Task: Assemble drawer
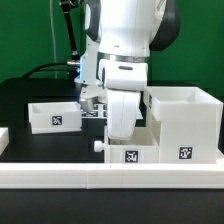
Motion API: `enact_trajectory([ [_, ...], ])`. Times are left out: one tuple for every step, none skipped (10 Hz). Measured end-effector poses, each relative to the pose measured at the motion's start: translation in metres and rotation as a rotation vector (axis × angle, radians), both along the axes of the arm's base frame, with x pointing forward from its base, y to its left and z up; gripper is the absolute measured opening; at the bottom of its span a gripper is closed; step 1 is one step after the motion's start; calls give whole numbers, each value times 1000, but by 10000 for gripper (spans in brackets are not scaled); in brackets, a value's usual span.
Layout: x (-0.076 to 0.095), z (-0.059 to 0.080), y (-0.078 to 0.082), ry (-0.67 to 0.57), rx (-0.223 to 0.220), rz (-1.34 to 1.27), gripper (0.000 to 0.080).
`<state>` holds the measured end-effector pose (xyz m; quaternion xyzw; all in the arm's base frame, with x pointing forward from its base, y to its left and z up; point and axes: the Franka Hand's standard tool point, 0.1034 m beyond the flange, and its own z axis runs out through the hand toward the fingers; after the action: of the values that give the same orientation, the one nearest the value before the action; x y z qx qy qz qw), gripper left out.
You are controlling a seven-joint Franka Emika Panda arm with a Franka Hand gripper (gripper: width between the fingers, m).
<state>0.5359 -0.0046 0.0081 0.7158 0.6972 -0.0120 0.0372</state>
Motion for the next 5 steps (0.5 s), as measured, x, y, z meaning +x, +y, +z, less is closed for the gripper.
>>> enact_trajectory([
  [1,0,-2,1,0,-6,42],
  [0,0,-2,1,0,-6,42],
  [0,0,-2,1,0,-6,42],
  [0,0,-2,1,0,-6,42],
  [0,0,-2,1,0,-4,42],
])
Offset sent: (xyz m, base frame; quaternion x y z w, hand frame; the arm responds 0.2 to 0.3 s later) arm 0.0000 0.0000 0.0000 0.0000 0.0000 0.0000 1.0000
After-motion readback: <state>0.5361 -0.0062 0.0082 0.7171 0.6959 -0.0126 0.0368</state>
